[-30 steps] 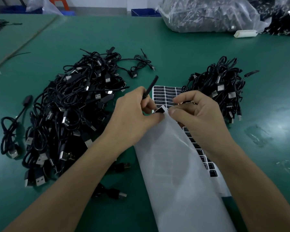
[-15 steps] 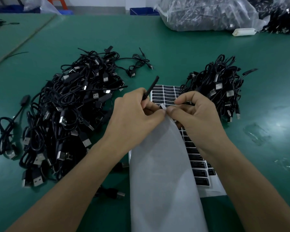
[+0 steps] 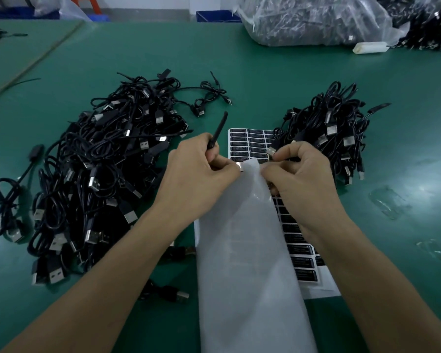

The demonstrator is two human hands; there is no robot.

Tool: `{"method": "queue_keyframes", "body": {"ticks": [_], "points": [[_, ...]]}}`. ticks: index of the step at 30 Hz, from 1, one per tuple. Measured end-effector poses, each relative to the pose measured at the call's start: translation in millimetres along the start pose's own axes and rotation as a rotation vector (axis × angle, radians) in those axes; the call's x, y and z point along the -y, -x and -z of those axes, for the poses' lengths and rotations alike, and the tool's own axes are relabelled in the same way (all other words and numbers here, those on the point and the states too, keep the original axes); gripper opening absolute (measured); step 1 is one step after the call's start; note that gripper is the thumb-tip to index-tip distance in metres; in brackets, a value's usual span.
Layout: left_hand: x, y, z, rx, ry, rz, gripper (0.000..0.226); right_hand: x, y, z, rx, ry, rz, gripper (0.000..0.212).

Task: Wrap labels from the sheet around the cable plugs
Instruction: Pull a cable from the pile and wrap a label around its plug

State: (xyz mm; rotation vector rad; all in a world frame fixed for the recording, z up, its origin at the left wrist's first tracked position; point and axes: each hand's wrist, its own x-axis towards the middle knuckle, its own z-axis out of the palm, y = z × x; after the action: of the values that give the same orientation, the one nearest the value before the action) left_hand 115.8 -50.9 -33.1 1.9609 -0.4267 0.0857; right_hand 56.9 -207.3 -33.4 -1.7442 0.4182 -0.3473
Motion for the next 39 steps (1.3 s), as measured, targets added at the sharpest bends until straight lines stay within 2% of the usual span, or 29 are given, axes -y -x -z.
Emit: {"method": "queue_keyframes", "body": {"ticks": [3, 8, 11, 13, 20, 24, 28, 30, 34, 39], "points": [[0, -3, 2, -0.013, 0.071, 0.055, 0.047, -3, 0, 4, -0.136, 0.269, 0.128, 0.020], [2, -6, 3, -0.013, 0.152, 0.126, 0.047, -6, 4, -2, -0.181, 0.613, 0.331, 0.014], [0, -5, 2, 0.000, 0.167, 0.132, 0.048, -2, 9, -8, -0.161, 0.610, 0.520, 0.014], [-2, -4, 2, 0.024, 0.154, 0.139, 0.050, -1, 12, -11, -0.103, 0.610, 0.582, 0.017], [0, -4, 0, 0.046, 0.126, 0.145, 0.055, -2, 12, -13, -0.102, 0.639, 0.605, 0.009], [-4, -2, 0, 0.081, 0.147, 0.159, 0.050, -2, 12, -14, -0.083, 0.628, 0.591, 0.005], [-8, -1, -2, 0.116, 0.074, 0.160, 0.038, -2, 10, -12, -0.096, 0.512, 0.477, 0.003], [-5, 1, -2, 0.131, 0.095, 0.198, 0.034, -2, 8, -10, -0.103, 0.410, 0.416, 0.011], [1, 2, -2, 0.153, 0.087, 0.132, 0.023, 3, 6, -9, -0.067, 0.027, 0.281, 0.017], [0, 0, -1, 0.162, 0.030, 0.031, 0.037, 8, 3, -7, 0.041, -0.389, 0.002, 0.019]]}}
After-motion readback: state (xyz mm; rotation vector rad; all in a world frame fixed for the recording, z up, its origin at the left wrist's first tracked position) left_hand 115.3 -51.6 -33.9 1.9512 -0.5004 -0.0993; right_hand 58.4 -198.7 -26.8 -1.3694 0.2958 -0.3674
